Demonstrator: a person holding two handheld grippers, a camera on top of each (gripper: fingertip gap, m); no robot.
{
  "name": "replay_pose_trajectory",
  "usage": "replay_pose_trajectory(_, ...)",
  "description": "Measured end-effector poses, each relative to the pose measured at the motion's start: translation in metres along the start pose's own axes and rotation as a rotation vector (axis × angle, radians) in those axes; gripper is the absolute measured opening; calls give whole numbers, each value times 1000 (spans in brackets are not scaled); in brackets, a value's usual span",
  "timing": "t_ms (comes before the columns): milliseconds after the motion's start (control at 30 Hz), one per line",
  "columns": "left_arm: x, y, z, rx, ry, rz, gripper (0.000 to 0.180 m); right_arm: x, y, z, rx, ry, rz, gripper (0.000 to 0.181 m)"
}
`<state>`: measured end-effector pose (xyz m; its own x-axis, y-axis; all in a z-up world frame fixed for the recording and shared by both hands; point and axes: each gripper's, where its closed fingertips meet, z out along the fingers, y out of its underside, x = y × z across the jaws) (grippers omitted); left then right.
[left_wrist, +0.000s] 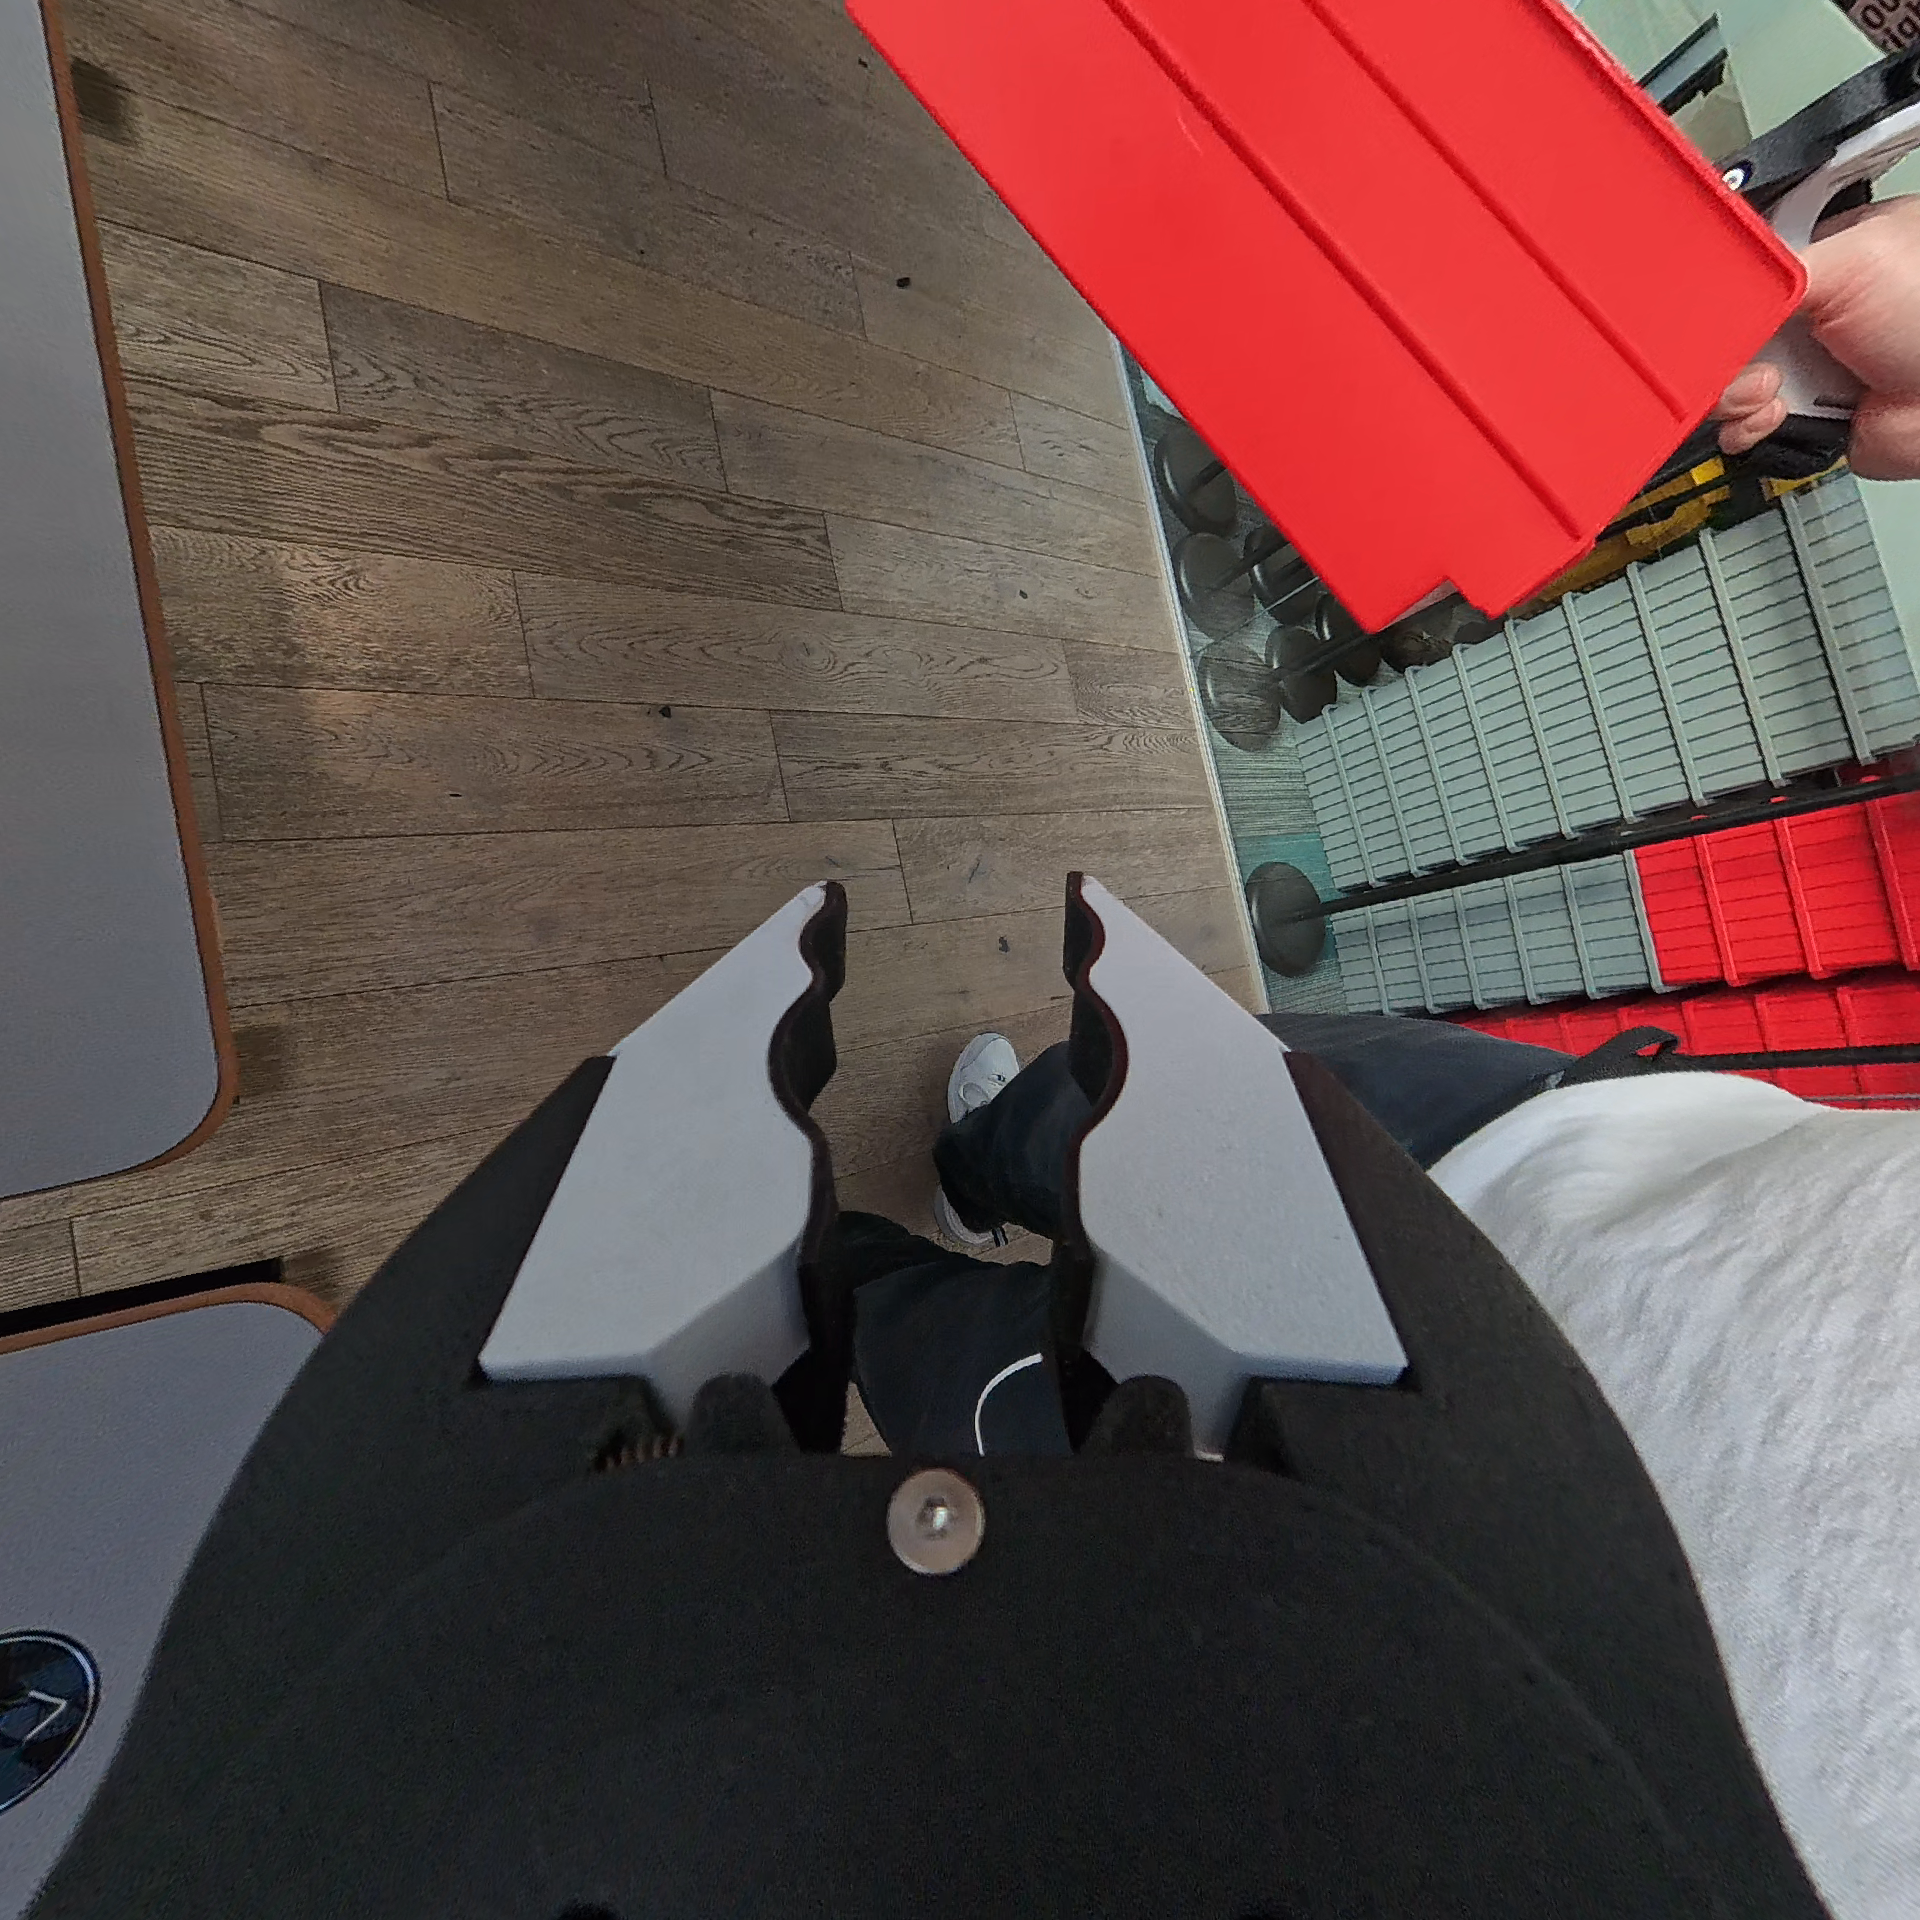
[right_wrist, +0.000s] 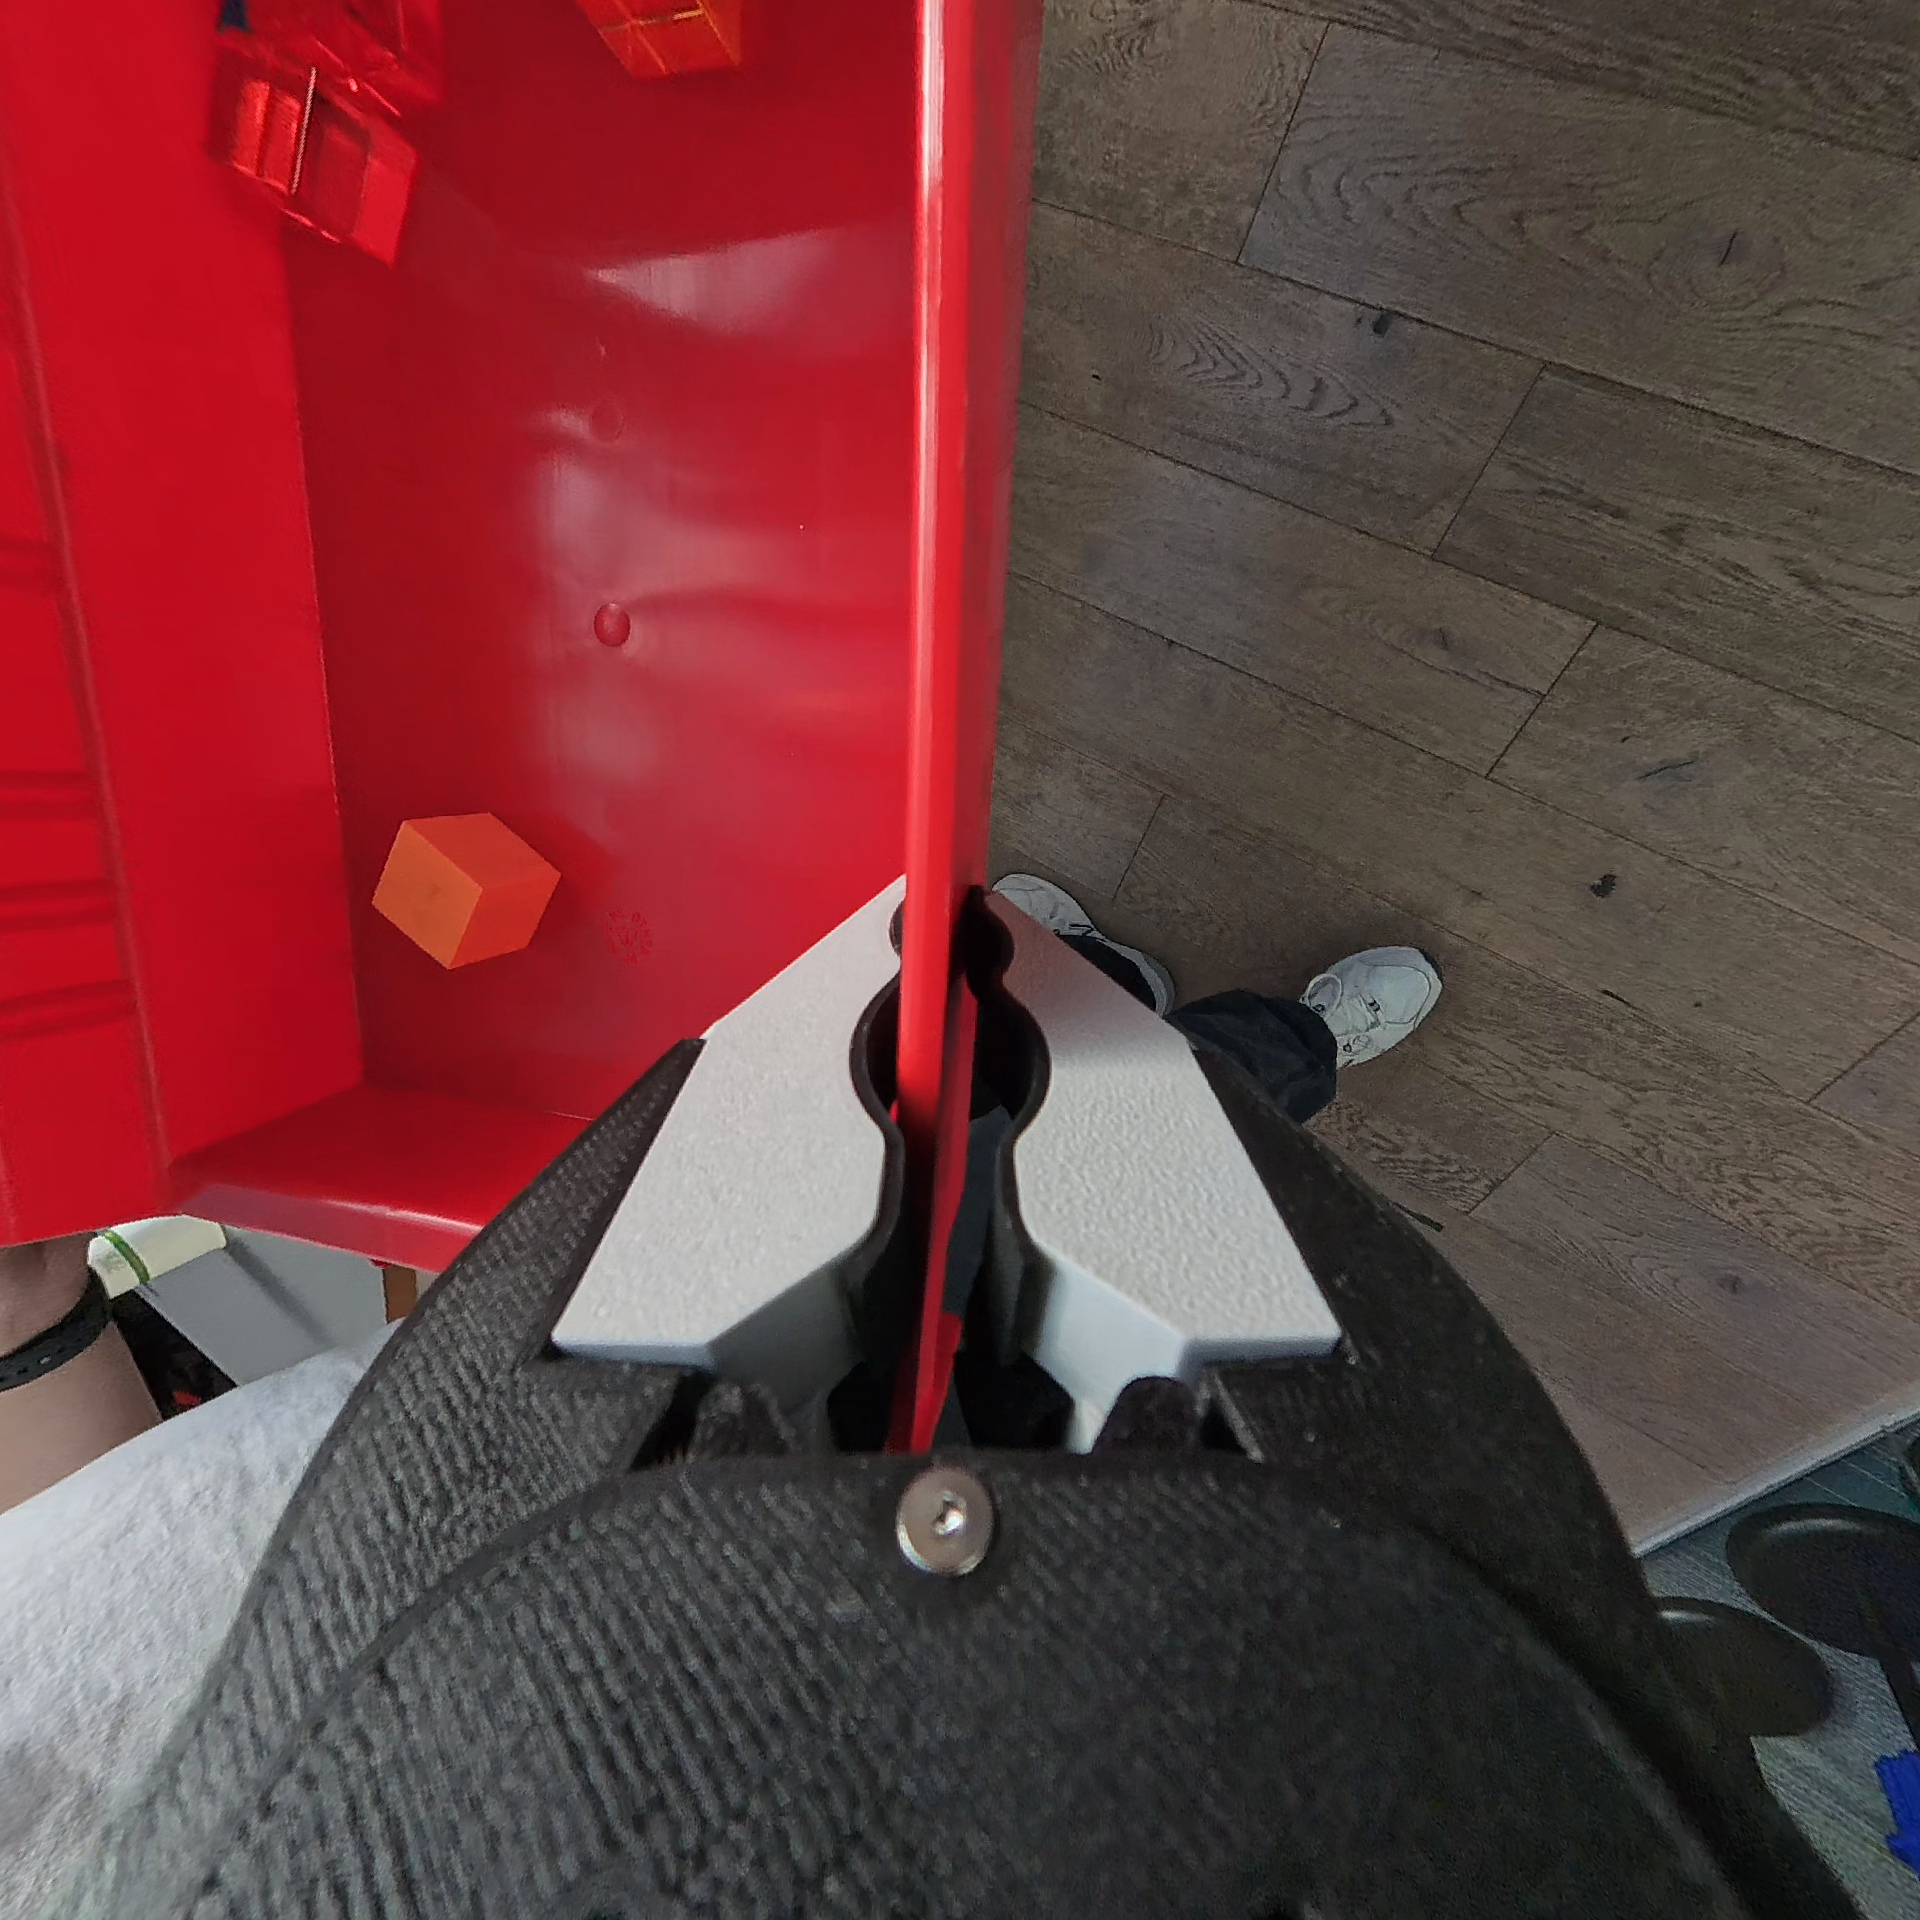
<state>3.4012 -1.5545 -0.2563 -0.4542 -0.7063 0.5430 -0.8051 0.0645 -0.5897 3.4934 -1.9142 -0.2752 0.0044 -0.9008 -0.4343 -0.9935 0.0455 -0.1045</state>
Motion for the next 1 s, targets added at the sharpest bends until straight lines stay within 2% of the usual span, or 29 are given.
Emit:
replay_pose_trajectory(200, -4, 8, 17, -37, 59, -32, 41, 4, 16, 0, -3, 8, 10, 3)
replay_pose_trajectory(633, 28, -46, 94, -114, 96, 44, 40, 86, 27, -30, -7, 41, 43, 4)
replay_pose_trajectory(900, 53, -93, 199, -220, 51, 48, 39, 180, -25, -15, -60, 39, -18, 4)
replay_pose_trajectory(1000, 65, -129, 251, -210, 30, 7, 38, 219, -69, -10, -88, 28, -93, 4)
